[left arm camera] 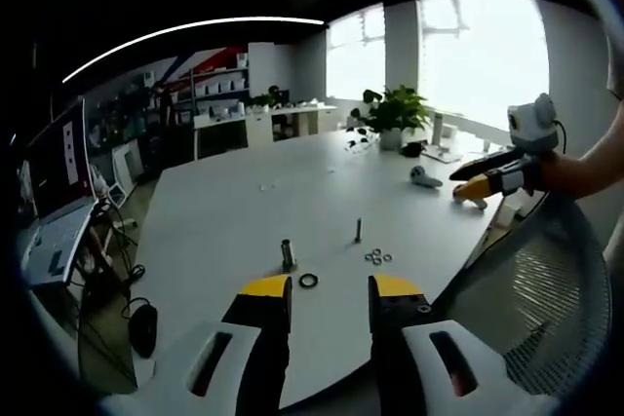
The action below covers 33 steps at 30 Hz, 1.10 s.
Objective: Place the washer onto the threaded stud by aligning its center hole with the stud, sliding it down to the base, and recovering from edge contact or off-axis alignment until the washer reaches the visible bottom stop.
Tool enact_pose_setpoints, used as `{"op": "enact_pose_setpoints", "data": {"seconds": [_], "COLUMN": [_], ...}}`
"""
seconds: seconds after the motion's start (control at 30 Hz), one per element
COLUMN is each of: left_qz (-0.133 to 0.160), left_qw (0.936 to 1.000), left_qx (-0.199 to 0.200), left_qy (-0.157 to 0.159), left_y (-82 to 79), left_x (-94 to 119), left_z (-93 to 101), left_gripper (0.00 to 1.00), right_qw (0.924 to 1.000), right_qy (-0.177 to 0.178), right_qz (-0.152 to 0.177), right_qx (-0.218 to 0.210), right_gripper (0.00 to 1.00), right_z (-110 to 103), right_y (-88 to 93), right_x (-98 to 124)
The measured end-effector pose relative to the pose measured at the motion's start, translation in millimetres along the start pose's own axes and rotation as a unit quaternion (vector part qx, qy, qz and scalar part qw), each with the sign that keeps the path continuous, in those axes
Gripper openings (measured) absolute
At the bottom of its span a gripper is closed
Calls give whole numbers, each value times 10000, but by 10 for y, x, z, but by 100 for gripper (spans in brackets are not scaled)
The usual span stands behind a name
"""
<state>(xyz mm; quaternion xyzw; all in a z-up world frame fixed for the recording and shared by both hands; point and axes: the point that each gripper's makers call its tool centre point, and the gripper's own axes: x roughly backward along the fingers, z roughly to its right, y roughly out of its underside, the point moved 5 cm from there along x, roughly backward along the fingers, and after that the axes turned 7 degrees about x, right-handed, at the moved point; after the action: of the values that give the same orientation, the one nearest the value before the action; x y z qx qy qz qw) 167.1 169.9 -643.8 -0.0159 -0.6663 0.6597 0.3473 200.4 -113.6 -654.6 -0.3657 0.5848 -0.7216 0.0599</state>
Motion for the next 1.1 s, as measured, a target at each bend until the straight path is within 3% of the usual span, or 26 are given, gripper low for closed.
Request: {"op": "enact_pose_setpoints", "data": {"seconds": [0.47, 0.6, 0.73, 1.1], "left_qz": [-20, 11, 11, -43], "left_qw": [10000, 9999, 9999, 9999], "left_qx": [39, 111, 115, 114], "left_qy": [19, 0, -21, -37], "left_y": [1, -14, -12, 0], "left_x": [1, 11, 13, 11], "left_z": [-3, -30, -32, -34], "left_gripper": [29, 29, 29, 29], "right_qw": [10000, 9996, 9999, 9998], "right_qy": [51, -36, 28, -118], "right_qz": [4, -257, -83, -121], "right_qx": [-60, 102, -122, 86], "right_gripper": [40, 40, 40, 39], "right_z": [2, -34, 15, -39], "right_y": [-3, 145, 96, 118], "right_x": [57, 59, 58, 42]}}
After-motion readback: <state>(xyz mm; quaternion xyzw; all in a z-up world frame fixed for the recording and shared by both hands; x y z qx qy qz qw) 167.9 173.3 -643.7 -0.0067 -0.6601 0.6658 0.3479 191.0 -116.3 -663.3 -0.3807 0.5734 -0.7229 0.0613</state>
